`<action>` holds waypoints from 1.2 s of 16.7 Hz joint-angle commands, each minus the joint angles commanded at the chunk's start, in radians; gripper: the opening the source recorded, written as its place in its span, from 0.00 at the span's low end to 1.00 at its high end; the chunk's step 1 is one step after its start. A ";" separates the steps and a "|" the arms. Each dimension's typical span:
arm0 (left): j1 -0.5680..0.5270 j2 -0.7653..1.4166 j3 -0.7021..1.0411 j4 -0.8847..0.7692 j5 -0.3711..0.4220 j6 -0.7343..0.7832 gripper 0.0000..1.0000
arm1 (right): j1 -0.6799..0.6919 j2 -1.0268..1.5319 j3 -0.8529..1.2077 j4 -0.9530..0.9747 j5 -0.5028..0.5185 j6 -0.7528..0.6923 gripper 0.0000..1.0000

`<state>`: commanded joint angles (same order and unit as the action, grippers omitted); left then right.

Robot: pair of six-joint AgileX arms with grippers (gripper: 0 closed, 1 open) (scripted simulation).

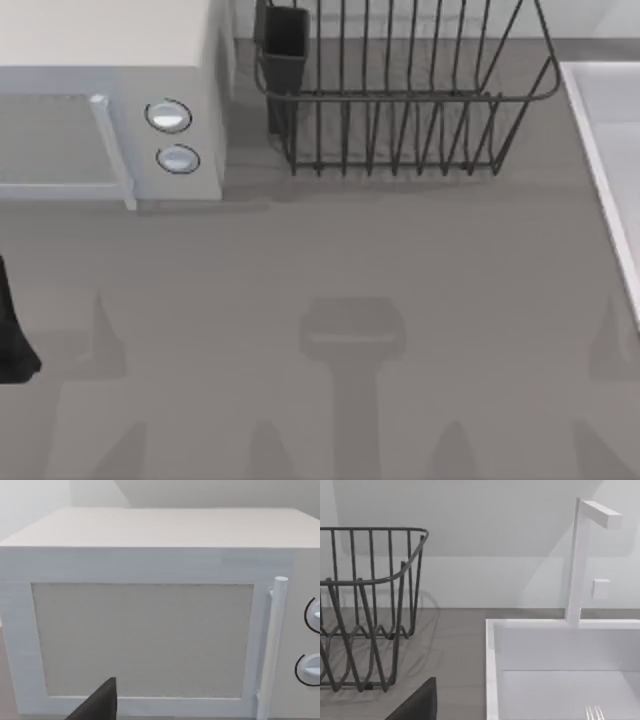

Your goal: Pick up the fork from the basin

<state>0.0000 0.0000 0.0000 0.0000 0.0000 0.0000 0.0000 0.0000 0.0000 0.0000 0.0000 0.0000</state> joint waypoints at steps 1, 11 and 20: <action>0.000 0.000 0.000 0.000 0.000 0.000 1.00 | 0.000 0.000 0.000 0.000 0.000 0.000 1.00; 0.000 0.000 0.000 0.000 0.000 0.000 1.00 | 0.000 0.000 0.000 0.000 0.000 0.000 1.00; 0.000 0.000 0.000 0.000 0.000 0.000 1.00 | -0.057 0.463 0.436 -0.274 0.001 -0.053 1.00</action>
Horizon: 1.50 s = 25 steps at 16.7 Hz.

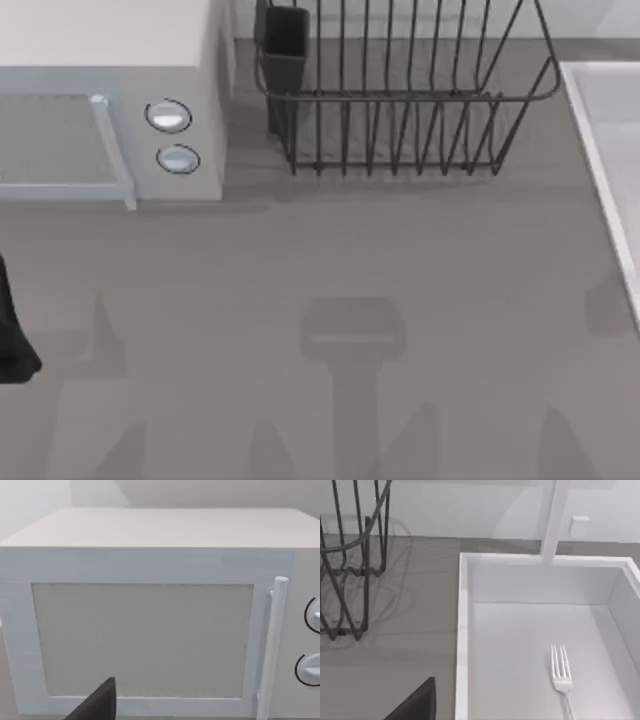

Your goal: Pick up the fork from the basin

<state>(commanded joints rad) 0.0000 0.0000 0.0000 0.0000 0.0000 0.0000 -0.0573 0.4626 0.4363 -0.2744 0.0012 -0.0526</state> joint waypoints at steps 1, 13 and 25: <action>0.000 0.000 0.000 0.000 0.000 0.000 1.00 | -0.011 0.099 0.088 -0.053 0.000 -0.010 1.00; 0.000 0.000 0.000 0.000 0.000 0.000 1.00 | -0.155 1.450 1.271 -0.740 0.003 -0.142 1.00; 0.000 0.000 0.000 0.000 0.000 0.000 1.00 | -0.213 1.991 1.740 -1.018 0.005 -0.195 1.00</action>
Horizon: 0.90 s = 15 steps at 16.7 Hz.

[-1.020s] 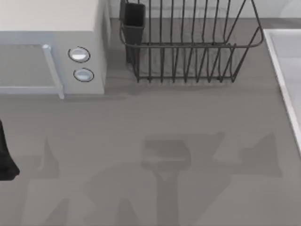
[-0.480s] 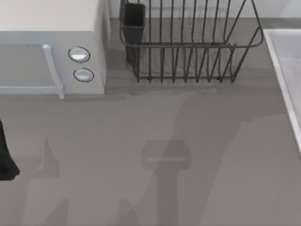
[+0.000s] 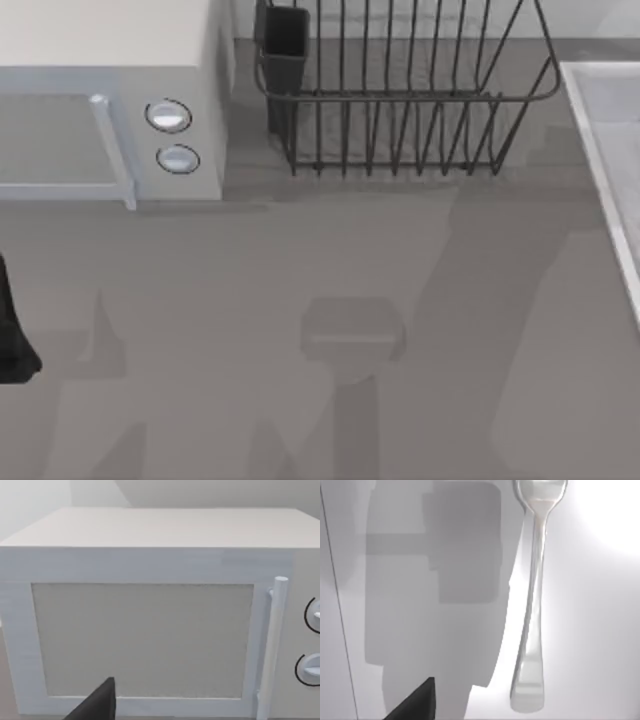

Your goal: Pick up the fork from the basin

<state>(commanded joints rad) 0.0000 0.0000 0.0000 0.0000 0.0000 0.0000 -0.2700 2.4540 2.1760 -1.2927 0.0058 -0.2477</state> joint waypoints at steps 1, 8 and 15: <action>0.000 0.000 0.000 0.000 0.000 0.000 1.00 | 0.000 0.000 0.000 0.000 0.000 0.000 1.00; 0.000 0.000 0.000 0.000 0.000 0.000 1.00 | 0.004 0.068 -0.099 0.167 0.001 0.002 1.00; 0.000 0.000 0.000 0.000 0.000 0.000 1.00 | 0.001 0.189 -0.246 0.435 0.002 0.003 1.00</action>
<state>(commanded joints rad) 0.0000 0.0000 0.0000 0.0000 0.0000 0.0000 -0.2687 2.6427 1.9299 -0.8573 0.0083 -0.2448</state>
